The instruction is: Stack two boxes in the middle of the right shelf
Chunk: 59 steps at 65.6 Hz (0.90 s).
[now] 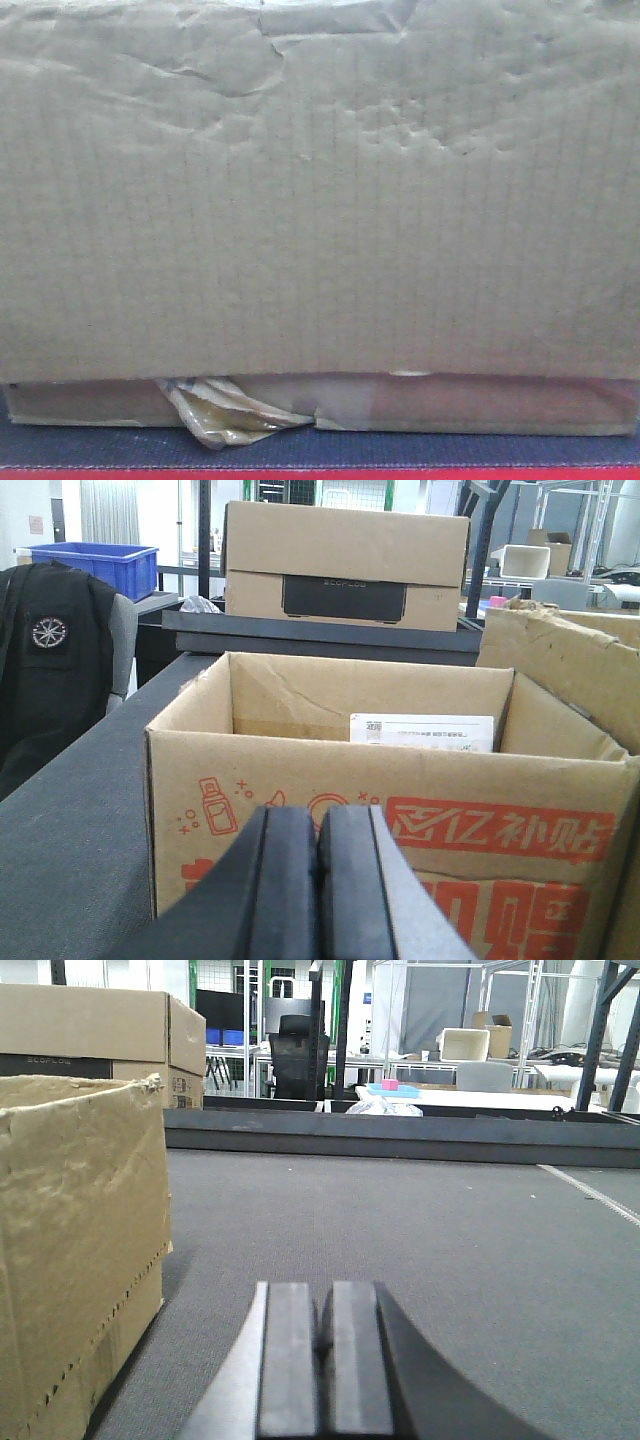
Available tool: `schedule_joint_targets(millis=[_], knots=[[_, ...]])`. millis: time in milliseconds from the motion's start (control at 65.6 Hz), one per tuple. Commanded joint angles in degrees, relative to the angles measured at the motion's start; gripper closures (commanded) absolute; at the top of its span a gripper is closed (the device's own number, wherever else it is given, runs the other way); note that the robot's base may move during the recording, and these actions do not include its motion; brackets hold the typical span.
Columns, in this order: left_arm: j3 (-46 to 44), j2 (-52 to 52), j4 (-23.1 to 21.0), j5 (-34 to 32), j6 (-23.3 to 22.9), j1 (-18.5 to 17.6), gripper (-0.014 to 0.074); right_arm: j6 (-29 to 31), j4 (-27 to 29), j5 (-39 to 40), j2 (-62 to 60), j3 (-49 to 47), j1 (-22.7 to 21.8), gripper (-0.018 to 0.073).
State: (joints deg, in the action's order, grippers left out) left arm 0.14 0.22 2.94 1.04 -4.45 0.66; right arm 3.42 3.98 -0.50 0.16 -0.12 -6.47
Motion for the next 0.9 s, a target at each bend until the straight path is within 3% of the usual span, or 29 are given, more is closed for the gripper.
schedule_joint_targets(millis=[0, 533, 640, 747, 884], knots=[[-0.1, -0.2, -0.1, -1.0, -0.4, -0.4, 0.0707, 0.2, -0.1, 1.3, -0.2, 0.1, -0.2, 0.072], [-0.1, -0.2, -0.1, -1.0, -0.4, -0.4, 0.0707, 0.2, -0.1, 1.3, -0.2, 0.1, -0.2, 0.072], [-0.1, -0.2, 1.8, -1.0, -0.4, -0.4, 0.0707, 0.2, -0.1, 1.3, -0.2, 0.1, -0.2, 0.072], [-0.1, -0.2, 1.9, -4.0, -0.4, -0.4, 0.0707, 0.2, -0.1, 1.3, -0.2, 0.1, -0.2, 0.072], [-6.4, -0.2, 2.6, 3.7, -0.4, -0.4, 0.0707, 0.2, -0.1, 1.3, -0.2, 0.1, -0.2, 0.072]])
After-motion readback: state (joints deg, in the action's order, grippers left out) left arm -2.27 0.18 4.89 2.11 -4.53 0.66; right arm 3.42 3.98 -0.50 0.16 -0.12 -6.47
